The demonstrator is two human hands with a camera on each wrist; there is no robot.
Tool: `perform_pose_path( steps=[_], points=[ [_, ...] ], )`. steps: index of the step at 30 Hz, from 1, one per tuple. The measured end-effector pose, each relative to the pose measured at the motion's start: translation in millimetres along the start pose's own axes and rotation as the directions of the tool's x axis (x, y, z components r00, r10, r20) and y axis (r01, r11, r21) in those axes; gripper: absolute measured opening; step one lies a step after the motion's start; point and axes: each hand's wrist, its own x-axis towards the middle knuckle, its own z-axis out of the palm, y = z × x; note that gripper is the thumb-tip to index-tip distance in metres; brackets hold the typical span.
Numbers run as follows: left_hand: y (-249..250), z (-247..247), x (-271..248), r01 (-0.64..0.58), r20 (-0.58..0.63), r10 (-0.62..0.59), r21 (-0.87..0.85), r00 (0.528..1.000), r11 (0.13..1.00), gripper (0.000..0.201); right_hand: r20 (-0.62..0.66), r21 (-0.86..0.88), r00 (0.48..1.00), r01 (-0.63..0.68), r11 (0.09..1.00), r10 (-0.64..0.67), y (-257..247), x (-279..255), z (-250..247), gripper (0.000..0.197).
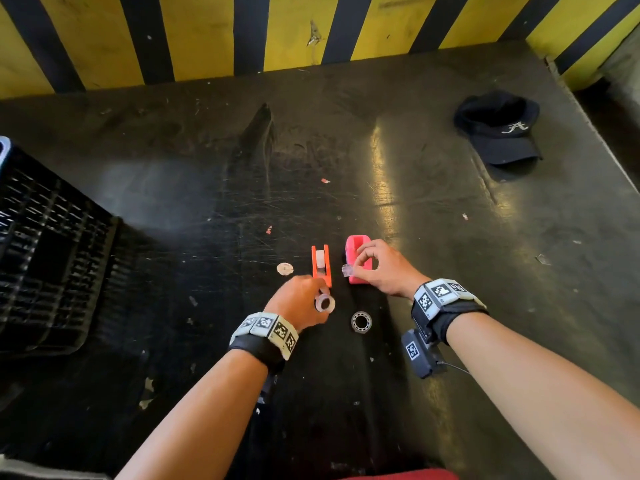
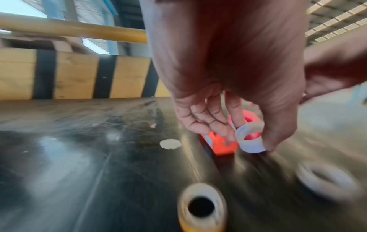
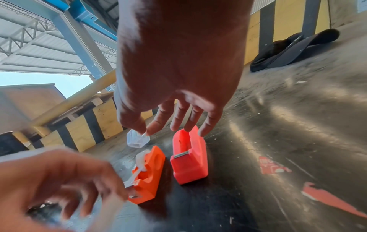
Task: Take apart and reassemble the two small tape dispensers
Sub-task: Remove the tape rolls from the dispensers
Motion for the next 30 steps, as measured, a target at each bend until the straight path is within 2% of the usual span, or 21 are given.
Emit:
perform_pose_path(
  steps=[4, 7, 10, 14, 16, 20, 24, 28, 30],
  points=[
    [9, 31, -7, 0.030, 0.102, -0.054, 0.225, 0.993, 0.974, 0.043, 0.002, 0.004, 1.000, 0.013, 1.000, -0.013, 5, -8, 2, 0.017],
    [14, 40, -10, 0.030, 0.058, -0.050, 0.305, 0.997, 0.952, 0.055, -0.034, 0.020, 0.999, 0.035, 0.999, -0.034, 9, -17, 2, 0.016],
    [27, 41, -8, -0.067, 0.025, 0.062, 0.311, 0.998, 0.948, 0.052, -0.068, 0.007, 0.997, 0.023, 1.000, -0.022, 17, -27, 2, 0.013],
    [47, 41, 4, -0.232, 0.195, 0.180, 0.288, 0.964, 0.929, 0.061, -0.091, 0.012, 0.995, -0.032, 0.999, 0.033, 35, -42, -3, 0.013],
    [50, 44, 8, -0.263, 0.240, 0.194, 0.298, 0.951, 0.918, 0.063, -0.106, 0.002, 0.993, -0.047, 0.999, 0.047, 45, -50, -6, 0.013],
    [49, 49, 11, -0.268, 0.230, 0.205, 0.292, 0.951, 0.918, 0.056, -0.133, 0.004, 0.988, -0.080, 0.997, 0.080, 61, -64, -12, 0.007],
    [48, 52, 12, -0.262, 0.216, 0.204, 0.289, 0.955, 0.921, 0.061, -0.114, 0.006, 0.987, -0.111, 0.994, 0.110, 66, -73, -15, 0.009],
    [49, 59, 9, -0.245, 0.147, 0.211, 0.277, 0.966, 0.929, 0.051, -0.082, 0.014, 0.990, -0.114, 0.993, 0.115, 63, -75, -13, 0.008],
    [45, 56, 5, -0.181, 0.060, 0.174, 0.160, 0.983, 0.970, 0.045, -0.075, 0.011, 0.991, -0.113, 0.994, 0.113, 63, -75, -11, 0.008]
  ],
)
